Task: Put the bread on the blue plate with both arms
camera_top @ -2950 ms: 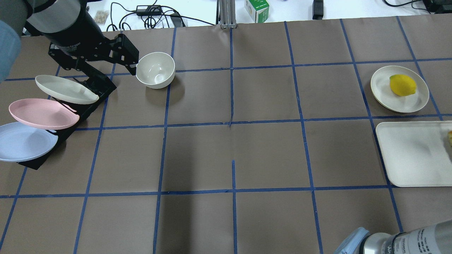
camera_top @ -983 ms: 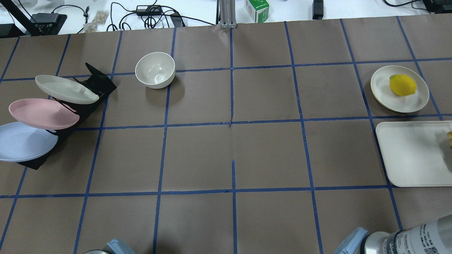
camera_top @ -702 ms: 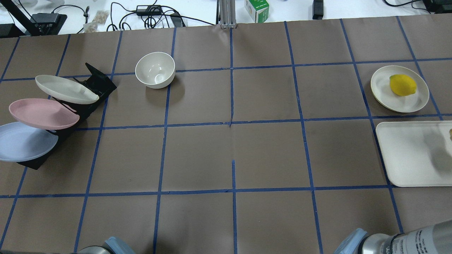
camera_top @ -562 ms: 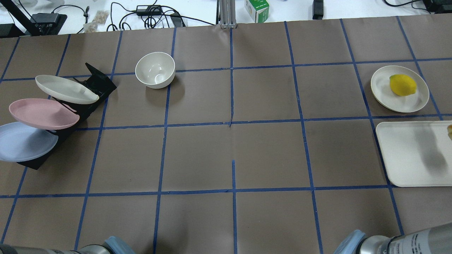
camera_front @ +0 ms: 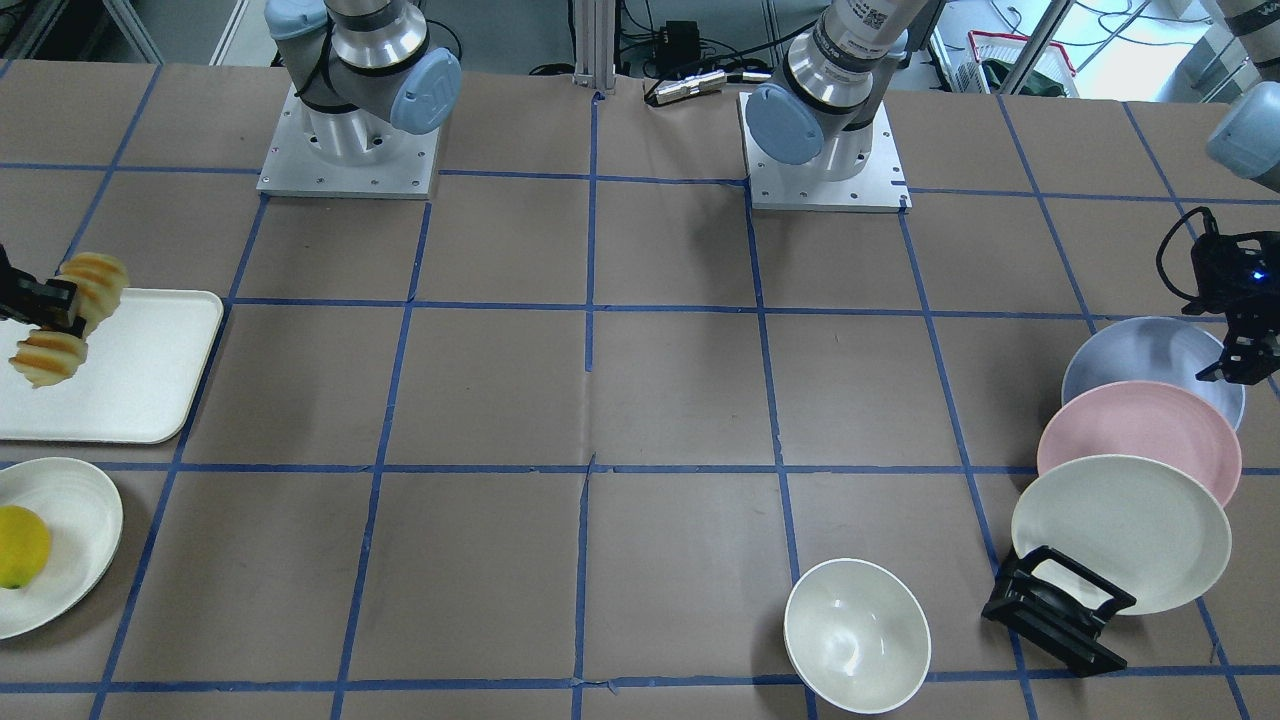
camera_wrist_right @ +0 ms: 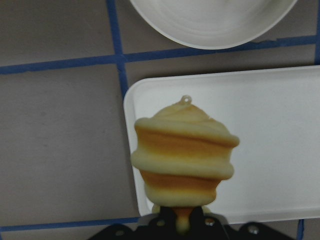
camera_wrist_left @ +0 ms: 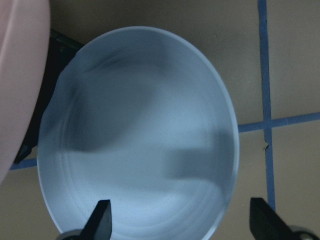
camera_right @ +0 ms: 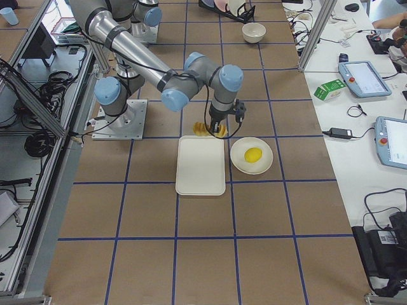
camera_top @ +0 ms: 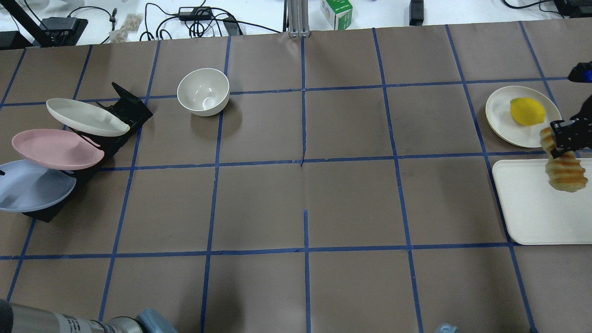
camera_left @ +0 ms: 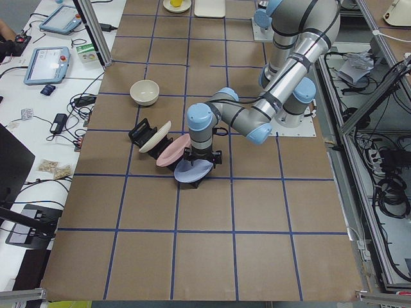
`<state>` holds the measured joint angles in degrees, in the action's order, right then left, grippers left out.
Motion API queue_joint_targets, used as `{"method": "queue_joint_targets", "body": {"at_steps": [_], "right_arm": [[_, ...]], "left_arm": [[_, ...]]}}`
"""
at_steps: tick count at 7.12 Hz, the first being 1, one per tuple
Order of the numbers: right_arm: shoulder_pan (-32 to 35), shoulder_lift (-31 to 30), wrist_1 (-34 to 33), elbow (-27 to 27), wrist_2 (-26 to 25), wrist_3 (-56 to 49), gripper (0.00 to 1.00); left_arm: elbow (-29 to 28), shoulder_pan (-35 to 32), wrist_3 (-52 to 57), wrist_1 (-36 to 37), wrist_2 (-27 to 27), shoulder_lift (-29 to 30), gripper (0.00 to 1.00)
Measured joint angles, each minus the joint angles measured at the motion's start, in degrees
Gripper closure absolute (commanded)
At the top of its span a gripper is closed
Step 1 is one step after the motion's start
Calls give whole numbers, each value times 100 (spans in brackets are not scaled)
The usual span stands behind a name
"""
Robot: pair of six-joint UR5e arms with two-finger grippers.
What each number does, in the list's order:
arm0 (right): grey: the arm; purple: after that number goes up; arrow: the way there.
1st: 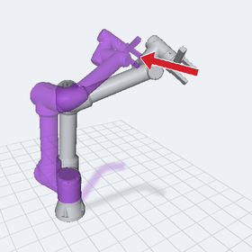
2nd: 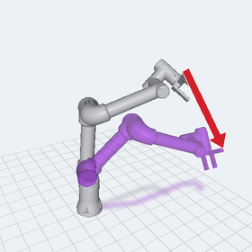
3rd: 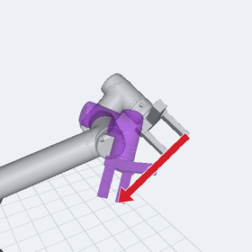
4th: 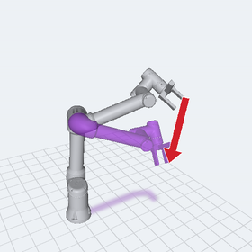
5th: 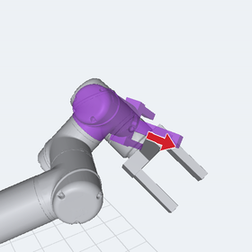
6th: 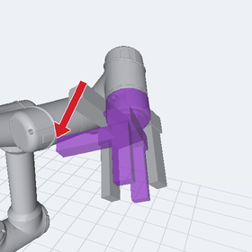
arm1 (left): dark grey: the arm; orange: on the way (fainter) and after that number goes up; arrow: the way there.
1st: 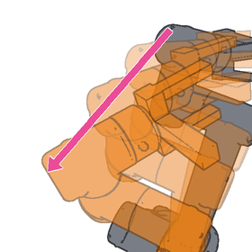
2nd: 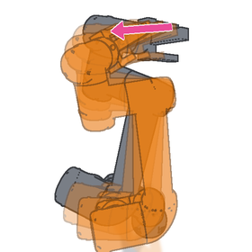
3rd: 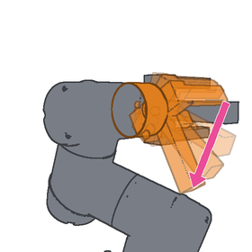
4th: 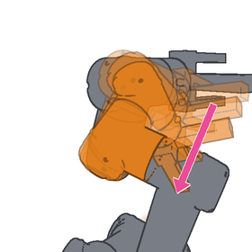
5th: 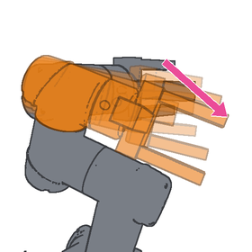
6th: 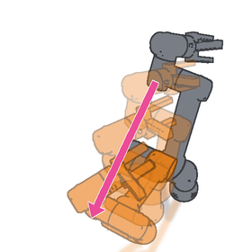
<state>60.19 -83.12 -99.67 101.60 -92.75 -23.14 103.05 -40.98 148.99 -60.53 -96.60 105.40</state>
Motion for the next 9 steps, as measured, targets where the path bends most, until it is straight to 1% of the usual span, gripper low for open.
{"method": "queue_joint_targets", "body": {"at_steps": [1,2,3,4,5,6,9], "right_arm": [[462,-79,277,-154,90,649,100],[911,-141,446,-270,185,1203,100],[1330,-200,514,-327,336,1677,100],[1714,-242,536,-349,477,2130,100],[2028,-261,544,-356,532,2483,100],[2207,-264,550,-344,529,2665,100],[2331,-269,553,-268,587,2767,100]], "left_arm": [[12,1,65,36,-28,27,27],[20,2,96,48,-38,37,55],[29,2,109,55,-38,38,87],[34,2,133,57,-36,34,100],[40,2,165,68,-37,23,100],[42,2,182,83,-49,12,100],[27,2,242,92,-132,-72,100]]}}
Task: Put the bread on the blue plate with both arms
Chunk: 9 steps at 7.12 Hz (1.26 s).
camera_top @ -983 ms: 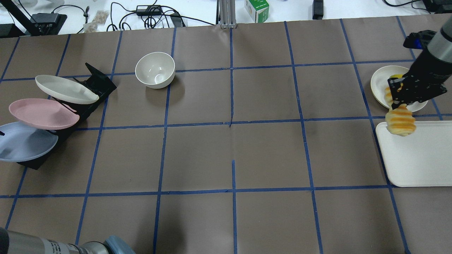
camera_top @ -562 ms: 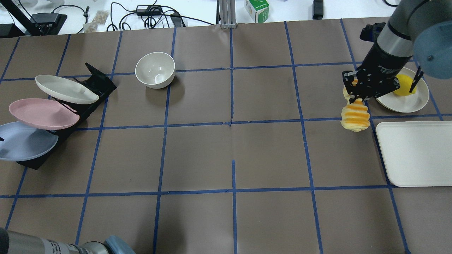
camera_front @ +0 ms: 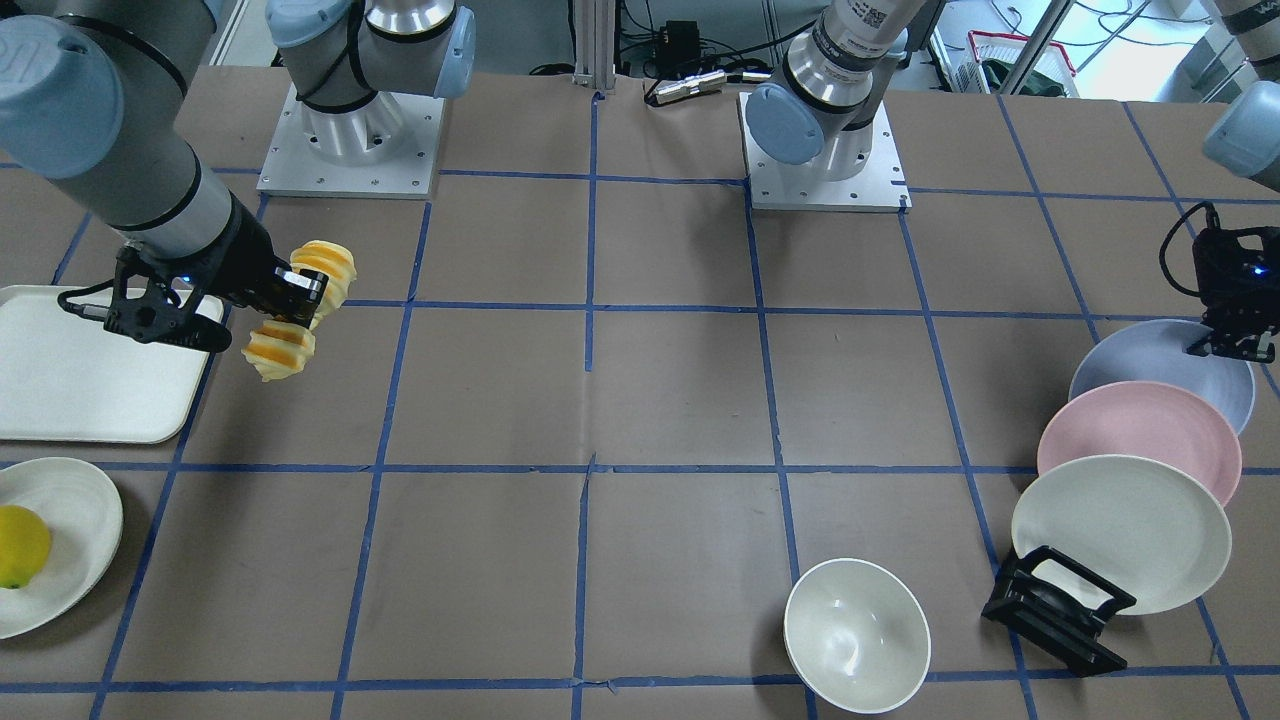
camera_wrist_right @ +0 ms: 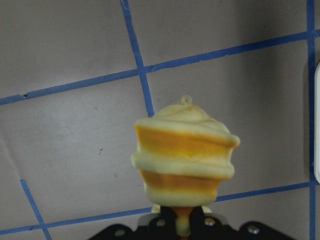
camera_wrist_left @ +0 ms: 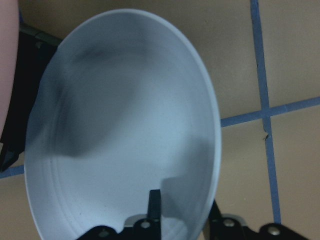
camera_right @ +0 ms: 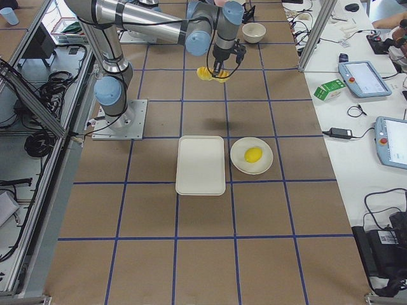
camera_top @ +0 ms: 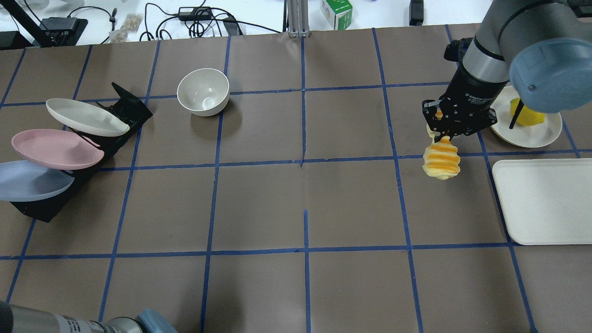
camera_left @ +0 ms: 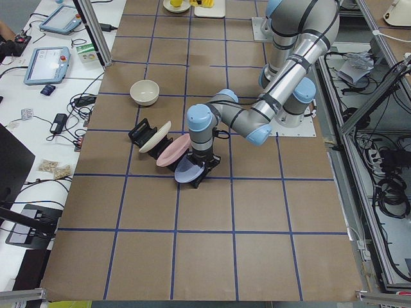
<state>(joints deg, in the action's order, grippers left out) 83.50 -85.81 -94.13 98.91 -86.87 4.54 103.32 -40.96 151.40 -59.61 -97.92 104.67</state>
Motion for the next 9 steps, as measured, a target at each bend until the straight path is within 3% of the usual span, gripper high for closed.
{"method": "queue_joint_targets", "body": {"at_steps": [6,9], "right_arm": [[17,1,1,7,190,28,100],[17,9,4,16,350,106,100]], "left_arm": [[-69,-8,67,-117,-367,-338,100],[-343,68,57,-612,-387,-649,100]]}}
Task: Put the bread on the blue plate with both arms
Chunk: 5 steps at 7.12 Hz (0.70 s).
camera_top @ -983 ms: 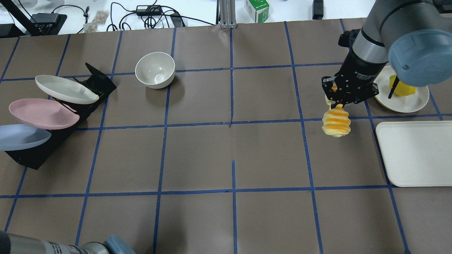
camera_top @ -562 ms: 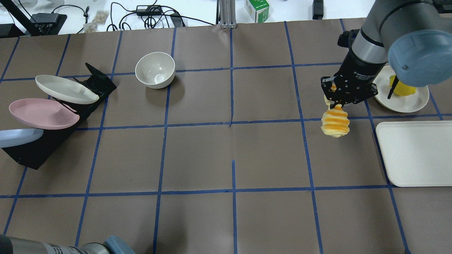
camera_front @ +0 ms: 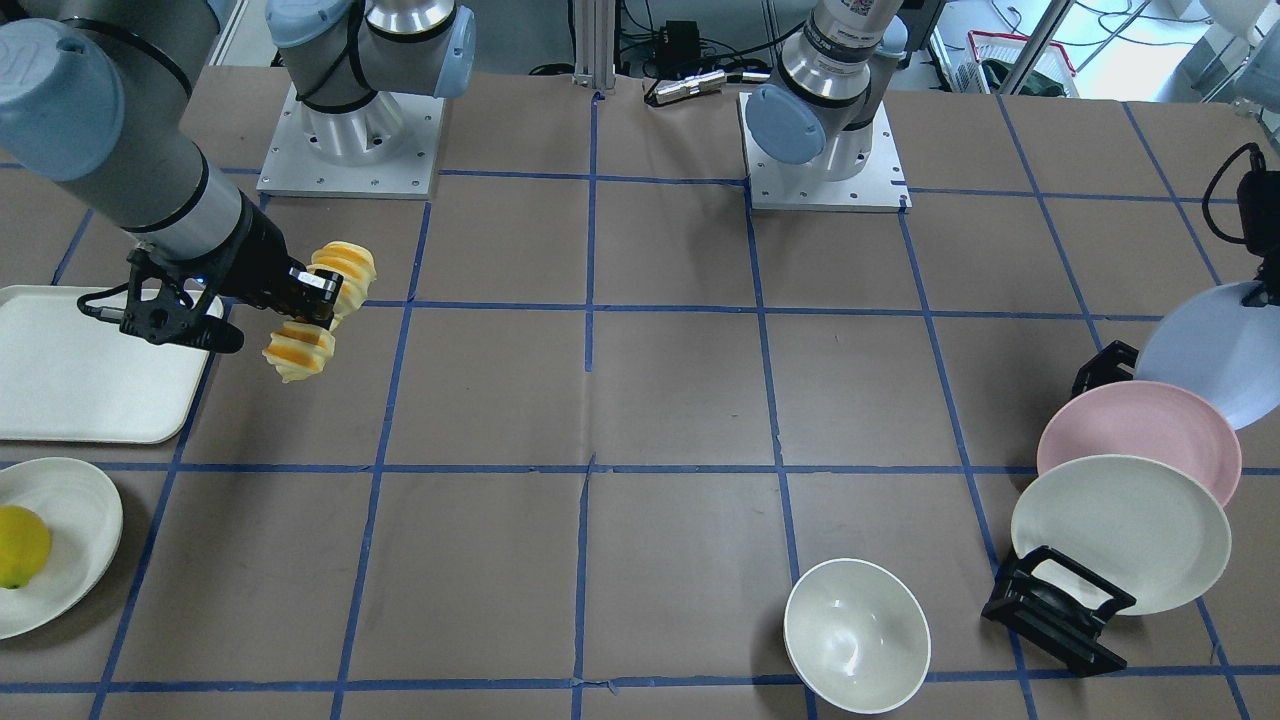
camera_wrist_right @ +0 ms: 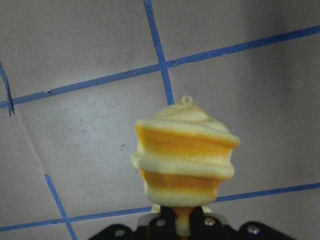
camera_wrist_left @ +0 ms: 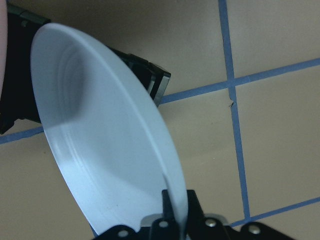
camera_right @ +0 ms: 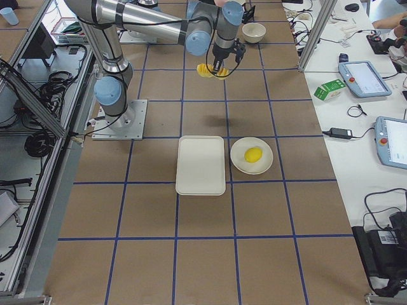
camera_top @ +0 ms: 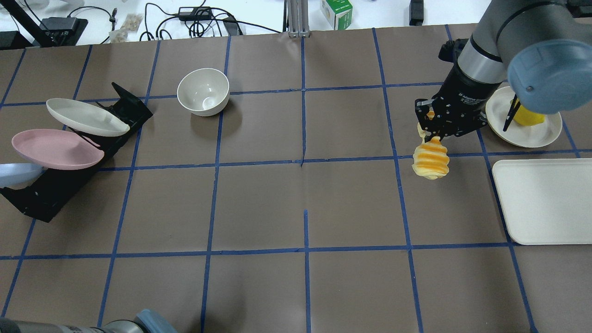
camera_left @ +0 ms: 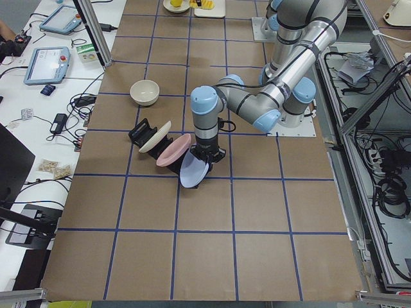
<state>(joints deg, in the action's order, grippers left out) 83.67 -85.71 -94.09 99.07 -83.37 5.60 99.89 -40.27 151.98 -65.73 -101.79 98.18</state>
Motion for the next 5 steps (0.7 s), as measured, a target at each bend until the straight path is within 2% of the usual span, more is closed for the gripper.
{"method": "queue_joint_targets", "body": {"at_steps": [3,4,5], "right_arm": [[-1,13,-4,6,-22,-13,100],[-3,24,-4,9,-27,-56,100],[-4,31,-4,12,-29,-75,100]], "left_arm": [[-508,183,-128,-1266,25,-591,100],[-622,177,-280,-1735,159,-837,100],[-651,150,-490,-2143,576,-1075,100]]}}
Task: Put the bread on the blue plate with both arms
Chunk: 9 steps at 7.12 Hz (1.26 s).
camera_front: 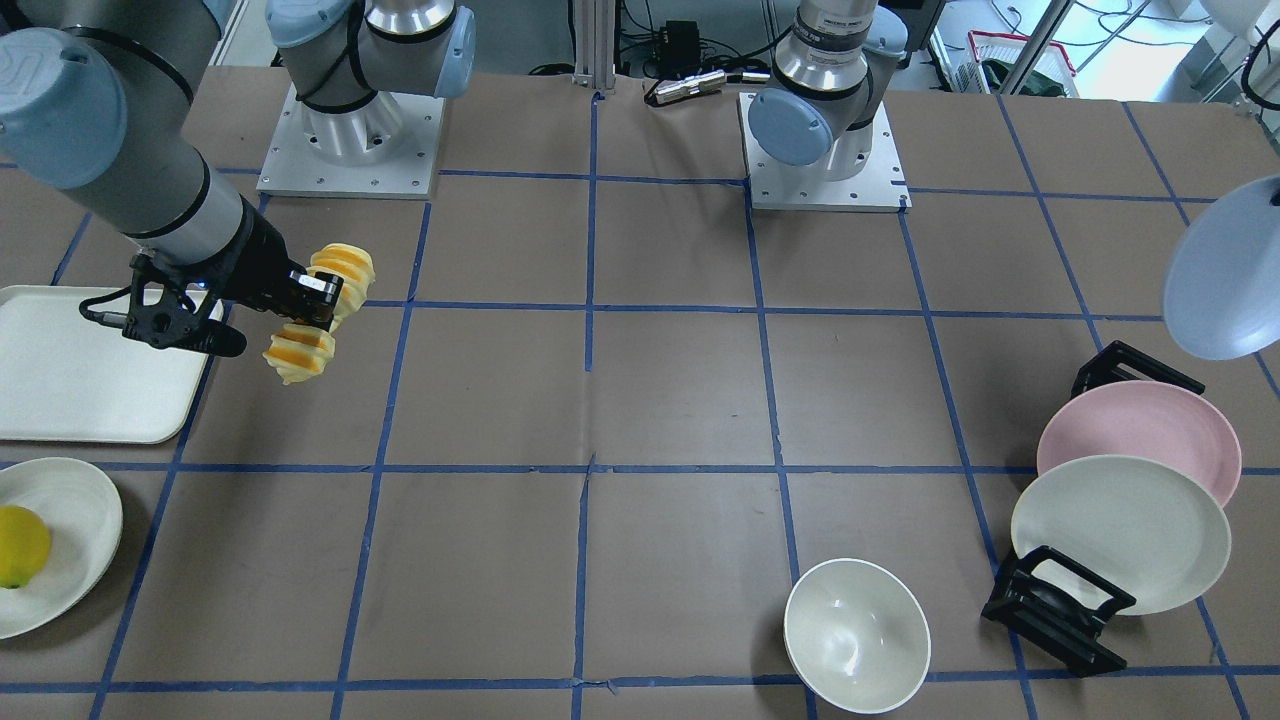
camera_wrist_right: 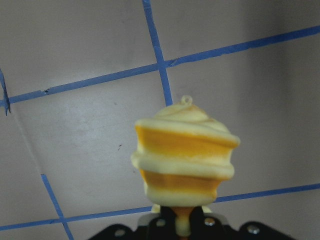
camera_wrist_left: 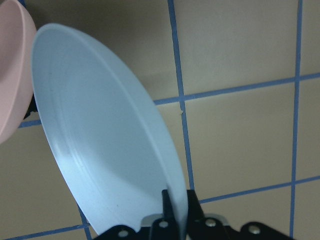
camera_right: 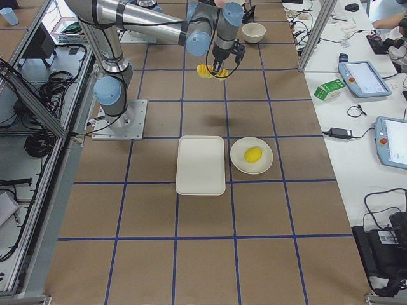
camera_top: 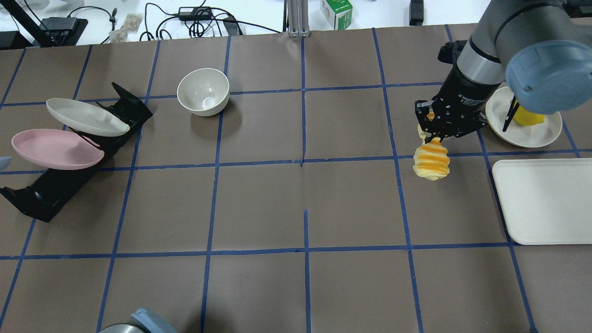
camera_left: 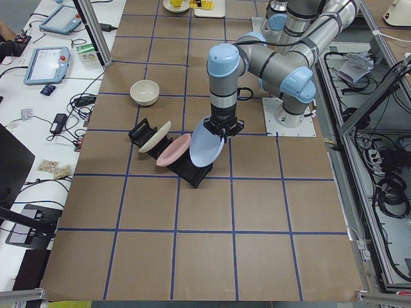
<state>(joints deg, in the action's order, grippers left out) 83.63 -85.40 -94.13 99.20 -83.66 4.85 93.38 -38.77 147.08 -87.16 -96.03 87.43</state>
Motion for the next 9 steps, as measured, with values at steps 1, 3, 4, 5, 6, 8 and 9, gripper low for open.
{"method": "queue_joint_targets", "body": {"at_steps": [1,3,4,5,6,8,9], "right_arm": [[-1,3,0,0,-3,-9,100],[0,-8,0,-3,11,27,100],[1,-23,2,-2,36,54,100],[13,-32,6,-3,66,50,100],[75,-33,8,-5,79,29,100],[399,1,-2,-11,56,47,100],[530,20,-20,-13,66,41,100]], "left_arm": [[38,-66,-169,-319,636,-206,100],[295,-647,-624,-547,1577,-468,100],[523,-1147,-965,-354,1908,-495,100],[823,-1740,-1595,166,2102,-463,100],[1177,-2424,-2407,927,2156,-424,100],[2039,-3970,-4168,3175,1770,-206,100],[2413,-4675,-4808,4243,1467,-2,100]]}}
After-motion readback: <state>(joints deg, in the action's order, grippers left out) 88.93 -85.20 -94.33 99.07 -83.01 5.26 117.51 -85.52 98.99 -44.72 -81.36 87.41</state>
